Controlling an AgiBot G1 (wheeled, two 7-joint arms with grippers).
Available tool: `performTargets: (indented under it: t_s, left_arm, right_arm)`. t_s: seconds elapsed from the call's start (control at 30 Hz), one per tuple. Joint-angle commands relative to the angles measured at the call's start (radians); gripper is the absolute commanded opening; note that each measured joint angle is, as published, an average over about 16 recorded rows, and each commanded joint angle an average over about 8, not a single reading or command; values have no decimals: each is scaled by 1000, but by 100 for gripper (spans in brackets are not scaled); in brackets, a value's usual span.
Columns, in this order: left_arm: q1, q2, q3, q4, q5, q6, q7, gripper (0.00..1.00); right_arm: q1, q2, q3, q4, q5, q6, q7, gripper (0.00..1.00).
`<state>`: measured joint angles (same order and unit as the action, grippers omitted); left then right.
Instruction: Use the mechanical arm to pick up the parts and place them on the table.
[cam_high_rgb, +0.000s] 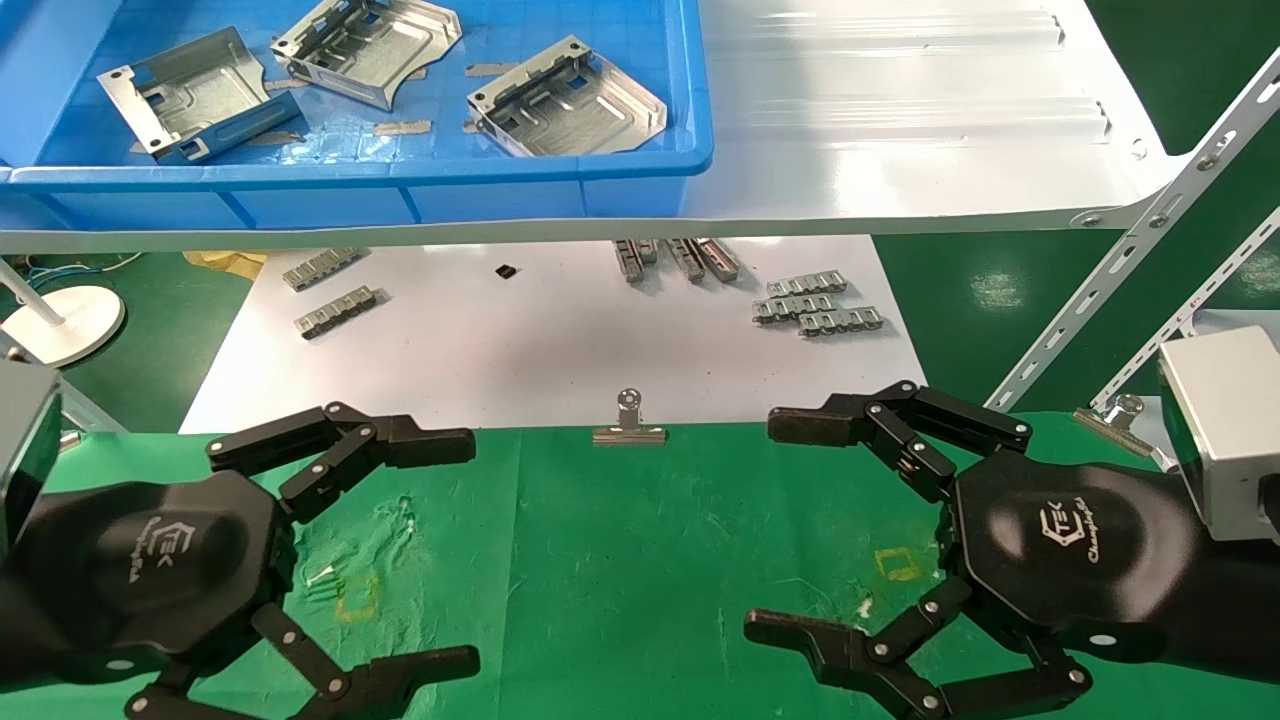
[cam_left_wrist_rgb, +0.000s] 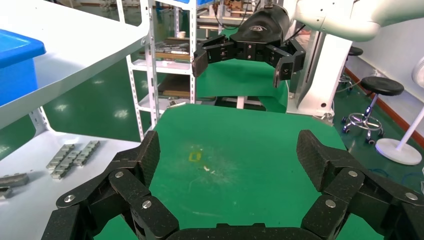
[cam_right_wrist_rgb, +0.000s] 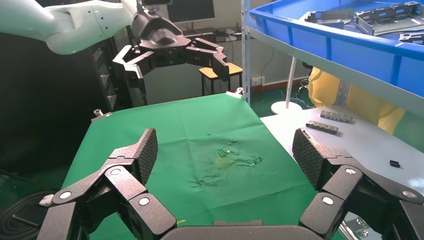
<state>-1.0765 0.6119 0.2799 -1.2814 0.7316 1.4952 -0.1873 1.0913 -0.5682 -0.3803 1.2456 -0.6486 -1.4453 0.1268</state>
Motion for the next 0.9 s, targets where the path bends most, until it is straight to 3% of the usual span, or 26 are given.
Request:
performTargets:
  t_s: [0.03,0.17,0.9]
  left_arm:
    - [0,0,0,0,0,0,0,100]
    - [0,0,0,0,0,0,0,100]
    - [0,0,0,0,0,0,0,100]
  right_arm:
    - [0,0,0,0,0,0,0,4]
    - [0,0,0,0,0,0,0,0]
    - [0,0,0,0,0,0,0,0]
